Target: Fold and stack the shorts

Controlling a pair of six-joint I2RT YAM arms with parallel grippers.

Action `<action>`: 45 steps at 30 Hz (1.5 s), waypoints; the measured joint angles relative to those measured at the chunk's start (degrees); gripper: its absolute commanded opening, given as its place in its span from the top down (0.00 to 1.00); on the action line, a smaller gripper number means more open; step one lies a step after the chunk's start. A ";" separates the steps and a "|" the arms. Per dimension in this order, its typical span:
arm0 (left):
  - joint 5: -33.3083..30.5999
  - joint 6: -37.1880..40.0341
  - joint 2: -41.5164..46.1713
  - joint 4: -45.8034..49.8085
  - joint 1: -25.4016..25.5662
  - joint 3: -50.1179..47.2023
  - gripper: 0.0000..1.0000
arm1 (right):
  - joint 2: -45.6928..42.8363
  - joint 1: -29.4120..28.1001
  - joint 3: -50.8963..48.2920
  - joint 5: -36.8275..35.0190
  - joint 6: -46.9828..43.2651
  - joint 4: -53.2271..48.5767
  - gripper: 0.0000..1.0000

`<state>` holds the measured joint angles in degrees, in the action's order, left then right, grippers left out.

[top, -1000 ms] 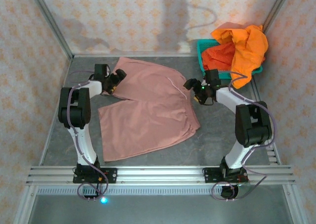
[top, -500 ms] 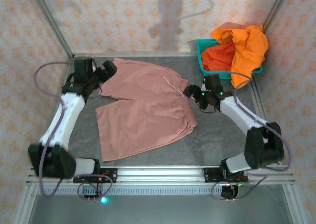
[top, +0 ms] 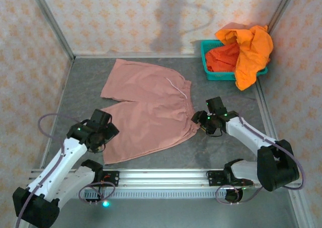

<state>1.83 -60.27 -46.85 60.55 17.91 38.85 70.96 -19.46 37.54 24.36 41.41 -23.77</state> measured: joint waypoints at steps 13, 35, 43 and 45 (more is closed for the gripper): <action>1.84 -11.15 -7.74 5.38 8.41 -3.78 0.33 | 1.66 0.00 0.00 -0.83 2.36 0.66 0.41; 7.23 -10.62 -21.05 -3.34 8.72 -9.14 0.94 | 3.21 0.09 0.07 -1.31 2.36 0.63 0.42; 4.85 -9.60 -20.48 -3.56 8.72 -7.58 1.00 | 3.21 1.40 0.94 -1.40 3.02 0.59 0.48; 4.37 -9.11 -20.48 -3.61 8.72 -6.91 1.00 | 3.37 1.40 0.94 -0.83 3.19 0.61 0.49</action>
<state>6.20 -69.38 -67.33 56.95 26.63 31.94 74.32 -18.06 38.48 23.53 44.60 -23.16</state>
